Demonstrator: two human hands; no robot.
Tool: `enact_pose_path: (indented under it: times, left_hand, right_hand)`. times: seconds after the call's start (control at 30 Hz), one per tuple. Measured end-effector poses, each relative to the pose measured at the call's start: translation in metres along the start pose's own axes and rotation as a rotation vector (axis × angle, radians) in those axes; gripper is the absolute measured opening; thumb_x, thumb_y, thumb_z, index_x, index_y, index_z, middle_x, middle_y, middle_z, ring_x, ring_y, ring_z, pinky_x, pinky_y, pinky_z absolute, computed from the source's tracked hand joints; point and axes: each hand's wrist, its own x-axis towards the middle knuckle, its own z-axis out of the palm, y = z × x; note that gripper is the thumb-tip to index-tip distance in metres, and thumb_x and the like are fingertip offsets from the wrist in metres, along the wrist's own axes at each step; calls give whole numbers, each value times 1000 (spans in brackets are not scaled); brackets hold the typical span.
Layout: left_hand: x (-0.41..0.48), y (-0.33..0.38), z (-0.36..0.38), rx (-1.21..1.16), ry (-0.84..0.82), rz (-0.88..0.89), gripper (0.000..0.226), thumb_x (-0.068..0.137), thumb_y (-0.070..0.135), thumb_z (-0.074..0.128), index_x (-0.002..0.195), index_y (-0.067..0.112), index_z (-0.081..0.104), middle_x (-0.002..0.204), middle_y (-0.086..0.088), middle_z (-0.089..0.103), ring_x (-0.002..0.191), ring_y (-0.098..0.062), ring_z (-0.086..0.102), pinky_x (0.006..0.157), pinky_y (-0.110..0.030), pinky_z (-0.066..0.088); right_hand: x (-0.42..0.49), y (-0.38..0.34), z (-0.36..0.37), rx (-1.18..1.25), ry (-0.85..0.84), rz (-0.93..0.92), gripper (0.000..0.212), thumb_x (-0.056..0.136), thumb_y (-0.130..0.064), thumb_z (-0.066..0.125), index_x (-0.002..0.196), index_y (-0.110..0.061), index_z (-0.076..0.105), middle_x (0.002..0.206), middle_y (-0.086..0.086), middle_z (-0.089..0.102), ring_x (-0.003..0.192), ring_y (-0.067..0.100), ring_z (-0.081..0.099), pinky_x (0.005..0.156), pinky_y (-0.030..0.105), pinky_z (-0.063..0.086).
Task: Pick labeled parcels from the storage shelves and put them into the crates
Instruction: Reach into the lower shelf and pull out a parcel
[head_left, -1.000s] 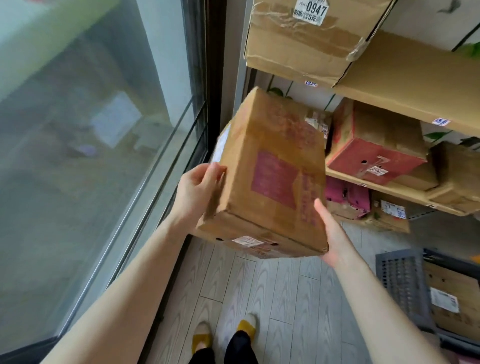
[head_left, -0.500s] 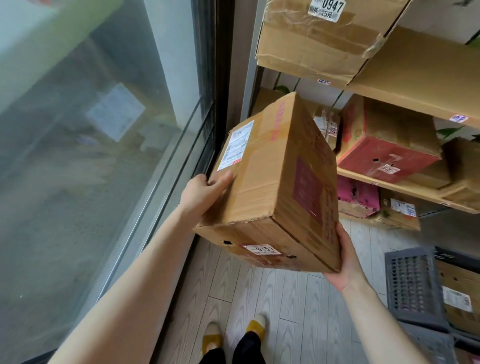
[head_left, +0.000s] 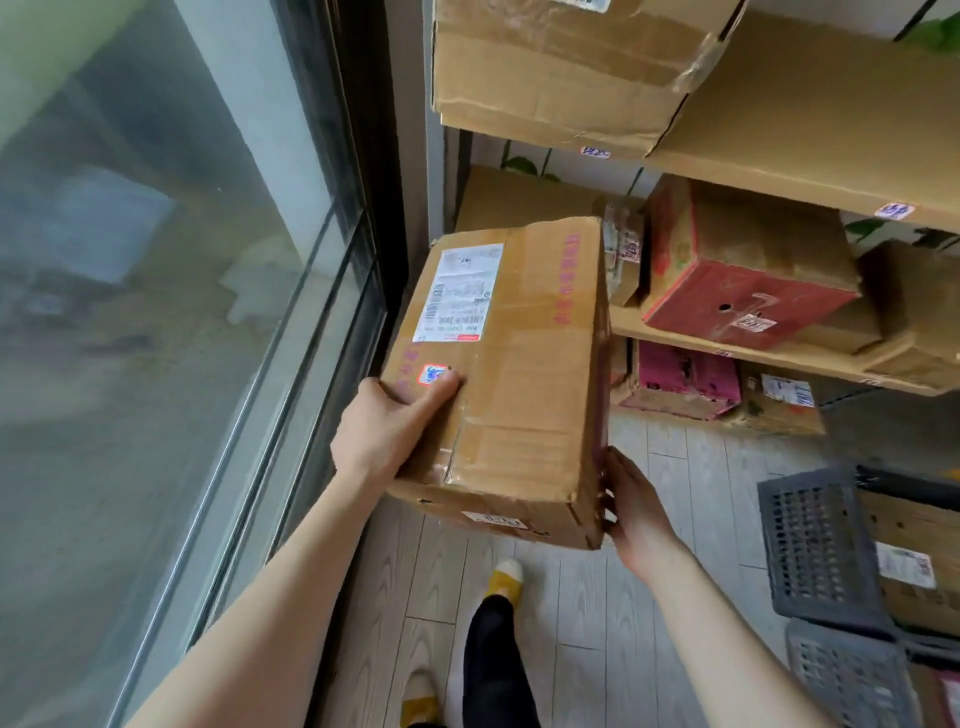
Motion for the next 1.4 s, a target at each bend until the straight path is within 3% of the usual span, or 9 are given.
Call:
enact_pose_path:
  times: [0.13,0.23,0.37,0.47,0.67,0.8,0.97,1.17,1.4]
  left_hand:
    - [22,37,26,123,132,119,73,59,77,60,97,16,49,102,0,63,97,-24,61,79,-36,47]
    - [55,58,42,138,211,172,73,57,77,61,99,17,51,102,-1,63,97,-24,61,79,-39,50]
    - [105,83,55,110,242,188,63,65,67,65,97,13,54,93,-1,62,93,-26,61,75,-35,48]
    - [144,104,62,82,180,272,43,79,44,66,101,9,55,86,-1,58,95,-28,60,72,-30,41]
    - [220,120,73,-431,-51,269,45,88,16,61,131,8,50,126,-11,59,105,-16,57,90,-23,47]
    - [246,126,92,-540,87,217,43,86,28,64,125,12,55,120,-7,62,104,-15,60,93,-30,50]
    - [267,157,108,-783,82,-81,28,74,46,72,73,20,61,86,1,66,84,-18,66,76,-30,56]
    - [268,154,117,-870,109,-56,26,82,47,63,74,23,60,83,5,64,79,-10,64,69,-24,52]
    - [269,158,128,-904,206,-24,34,89,56,44,78,28,59,86,9,63,80,-5,62,69,-22,48]
  right_hand:
    - [39,-46,25,43,-54,113,49,93,-54,38,120,-19,58,111,8,64,104,35,59,90,48,49]
    - [81,-76,44,95,-61,158,61,91,-51,45,131,-4,48,135,24,45,125,47,36,101,63,32]
    - [130,-115,58,83,-74,102,49,93,-50,41,126,-17,56,123,9,62,115,30,56,96,43,48]
    - [166,-140,66,81,-125,48,62,83,-67,42,128,-26,54,127,0,60,113,20,57,95,39,48]
    - [214,-175,85,149,-165,-169,84,63,-66,65,135,-28,44,132,-4,56,121,14,52,107,42,38]
    - [237,-192,103,107,-117,-275,73,78,-54,61,141,-26,37,140,0,48,128,18,45,110,44,34]
    - [258,-228,112,41,-34,-291,59,89,-50,51,141,-27,36,146,0,38,133,20,36,110,39,28]
    - [259,-231,112,12,-16,-315,55,91,-46,49,140,-23,38,145,0,40,132,18,36,93,28,26]
    - [259,-240,112,8,-31,-338,53,92,-45,49,138,-21,41,143,0,42,131,19,38,93,26,27]
